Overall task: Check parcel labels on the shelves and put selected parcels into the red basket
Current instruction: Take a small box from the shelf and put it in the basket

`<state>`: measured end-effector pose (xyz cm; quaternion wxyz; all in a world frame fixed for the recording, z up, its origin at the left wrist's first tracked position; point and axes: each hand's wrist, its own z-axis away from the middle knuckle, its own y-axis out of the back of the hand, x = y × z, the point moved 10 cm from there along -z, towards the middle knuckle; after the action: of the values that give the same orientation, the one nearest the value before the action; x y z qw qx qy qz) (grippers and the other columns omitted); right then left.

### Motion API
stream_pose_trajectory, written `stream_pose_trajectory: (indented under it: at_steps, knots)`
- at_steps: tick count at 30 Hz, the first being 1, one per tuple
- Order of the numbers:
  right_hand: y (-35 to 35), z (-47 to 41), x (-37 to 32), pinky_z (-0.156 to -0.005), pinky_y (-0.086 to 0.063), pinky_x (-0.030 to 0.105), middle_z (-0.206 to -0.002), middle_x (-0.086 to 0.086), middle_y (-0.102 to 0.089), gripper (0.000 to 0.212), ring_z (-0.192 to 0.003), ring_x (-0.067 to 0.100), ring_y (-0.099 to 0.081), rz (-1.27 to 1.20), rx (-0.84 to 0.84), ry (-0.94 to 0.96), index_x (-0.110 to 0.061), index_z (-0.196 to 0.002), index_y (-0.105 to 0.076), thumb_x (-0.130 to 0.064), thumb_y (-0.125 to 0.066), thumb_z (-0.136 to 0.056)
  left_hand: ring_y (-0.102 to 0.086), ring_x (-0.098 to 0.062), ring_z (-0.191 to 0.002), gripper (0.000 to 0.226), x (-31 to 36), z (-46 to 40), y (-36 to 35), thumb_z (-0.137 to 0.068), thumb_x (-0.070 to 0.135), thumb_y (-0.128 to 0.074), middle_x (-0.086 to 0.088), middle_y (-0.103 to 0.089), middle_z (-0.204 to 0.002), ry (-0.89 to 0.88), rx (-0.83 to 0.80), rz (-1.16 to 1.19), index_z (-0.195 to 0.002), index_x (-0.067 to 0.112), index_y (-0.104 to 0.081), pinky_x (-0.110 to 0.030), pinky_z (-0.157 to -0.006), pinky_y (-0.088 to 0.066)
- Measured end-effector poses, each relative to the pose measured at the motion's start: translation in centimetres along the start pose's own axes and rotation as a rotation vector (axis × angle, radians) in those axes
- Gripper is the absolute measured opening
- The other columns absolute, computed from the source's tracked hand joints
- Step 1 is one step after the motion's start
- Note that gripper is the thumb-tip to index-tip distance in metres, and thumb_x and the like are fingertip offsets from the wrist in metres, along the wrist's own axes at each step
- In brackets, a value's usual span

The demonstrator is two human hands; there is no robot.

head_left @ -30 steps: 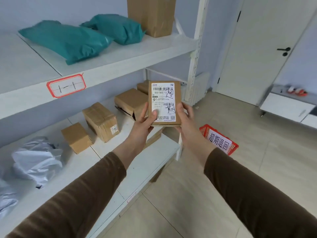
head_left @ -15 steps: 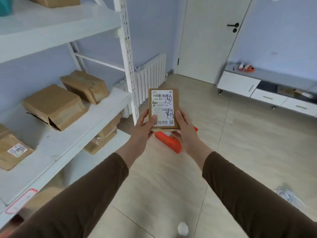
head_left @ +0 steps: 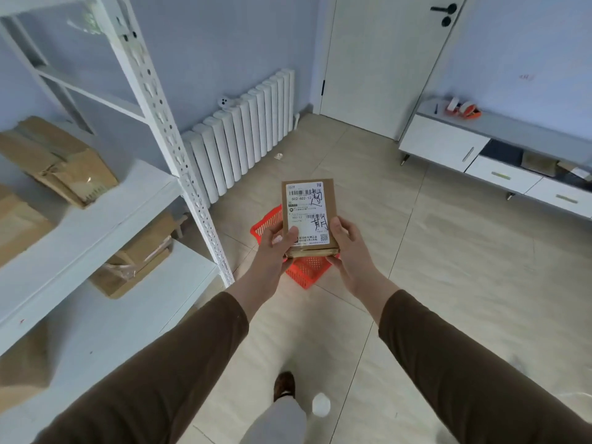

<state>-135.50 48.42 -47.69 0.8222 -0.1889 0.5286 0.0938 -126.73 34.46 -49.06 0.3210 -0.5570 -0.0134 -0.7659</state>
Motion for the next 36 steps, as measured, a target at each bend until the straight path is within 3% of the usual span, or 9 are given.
stream_pose_trajectory:
  at_steps: [5, 10, 15, 19, 23, 25, 27, 31, 36]
  knots:
    - [2.6, -9.1, 0.2, -0.091, -0.059, 0.042, -0.126, 0.011, -0.071, 0.041, -0.099, 0.022, -0.072, 0.031, 0.03, -0.06, -0.016, -0.136, -0.052, -0.037, -0.06, -0.101, -0.071, -0.021, -0.113, 0.056, -2.0, -8.9, -1.7, -0.095, 0.029, -0.073, -0.001, -0.074, -0.126, 0.079, 0.012, 0.037, -0.145, 0.026, -0.047, -0.043, -0.107, -0.052]
    - [5.6, -16.7, 1.7, -0.081, -0.056, 0.03, -0.125, 0.009, -0.072, 0.044, -0.096, 0.016, -0.072, 0.029, 0.022, -0.109, -0.015, -0.141, -0.052, -0.035, -0.057, -0.103, -0.069, -0.02, -0.117, 0.05, -5.2, -16.3, -4.1, -0.097, 0.027, -0.071, 0.003, -0.074, -0.129, 0.166, 0.023, 0.083, -0.14, 0.036, -0.047, -0.033, -0.096, -0.053]
    - [8.1, -24.6, 3.6, -0.076, -0.058, 0.022, -0.119, 0.005, -0.075, 0.038, -0.097, 0.013, -0.074, 0.04, -0.051, -0.148, -0.017, -0.137, -0.059, -0.034, -0.057, -0.102, -0.067, -0.021, -0.123, 0.063, -9.1, -23.3, -5.5, -0.094, 0.028, -0.076, 0.006, -0.073, -0.131, 0.226, 0.066, 0.11, -0.147, 0.04, -0.044, -0.042, -0.111, -0.048]
    - [10.0, -31.5, 5.7, -0.087, -0.059, 0.026, -0.124, 0.008, -0.074, 0.065, -0.113, 0.021, -0.071, 0.068, -0.109, -0.198, -0.015, -0.142, -0.053, -0.047, -0.064, -0.087, -0.049, -0.032, -0.143, 0.086, -12.4, -28.8, -6.1, -0.088, 0.043, -0.08, 0.005, -0.062, -0.146, 0.29, 0.154, 0.118, -0.158, 0.044, -0.031, -0.06, -0.124, -0.028]
    - [11.9, -38.1, 8.9, -0.072, -0.058, 0.02, -0.115, 0.013, -0.076, 0.089, -0.094, 0.019, -0.077, 0.056, -0.08, -0.27, -0.004, -0.135, -0.054, -0.058, -0.08, -0.069, -0.055, -0.027, -0.135, 0.078, -15.7, -33.9, -6.0, -0.092, 0.036, -0.076, 0.004, -0.063, -0.143, 0.298, 0.294, 0.187, -0.157, 0.042, -0.034, -0.05, -0.116, -0.038]
    - [12.4, -40.8, 11.2, -0.09, -0.057, 0.028, -0.121, 0.01, -0.075, 0.102, -0.107, 0.021, -0.074, 0.062, -0.102, -0.318, -0.008, -0.135, -0.057, -0.072, -0.083, -0.06, -0.061, -0.022, -0.121, 0.073, -17.7, -36.3, -5.8, -0.094, 0.033, -0.074, 0.004, -0.065, -0.136, 0.29, 0.368, 0.245, -0.156, 0.041, -0.037, -0.044, -0.11, -0.043]
    - [13.0, -43.1, 13.7, -0.108, -0.048, 0.037, -0.126, 0.007, -0.073, 0.092, -0.12, 0.024, -0.068, 0.034, -0.113, -0.372, -0.014, -0.138, -0.057, -0.071, -0.078, -0.069, -0.062, -0.018, -0.113, 0.07, -19.9, -38.8, -5.4, -0.095, 0.029, -0.073, 0.004, -0.066, -0.133, 0.281, 0.429, 0.305, -0.156, 0.041, -0.038, -0.042, -0.105, -0.046]
    - [13.3, -47.1, 20.2, -0.112, -0.046, 0.045, -0.128, 0.01, -0.072, 0.051, -0.122, 0.027, -0.067, -0.137, -0.103, -0.484, -0.018, -0.136, -0.061, -0.051, -0.062, -0.096, -0.061, -0.019, -0.117, 0.069, -25.5, -43.7, -3.6, -0.095, 0.029, -0.074, 0.002, -0.061, -0.142, 0.277, 0.516, 0.365, -0.154, 0.043, -0.041, -0.042, -0.105, -0.048]
    - [13.2, -51.6, 29.3, -0.113, -0.044, 0.056, -0.129, 0.011, -0.072, 0.049, -0.123, 0.035, -0.066, -0.197, -0.12, -0.587, -0.02, -0.137, -0.059, -0.047, -0.065, -0.096, -0.059, -0.013, -0.11, 0.067, -32.3, -49.2, -0.6, -0.093, 0.031, -0.074, 0.01, -0.063, -0.133, 0.268, 0.555, 0.396, -0.15, 0.048, -0.042, -0.039, -0.107, -0.046]
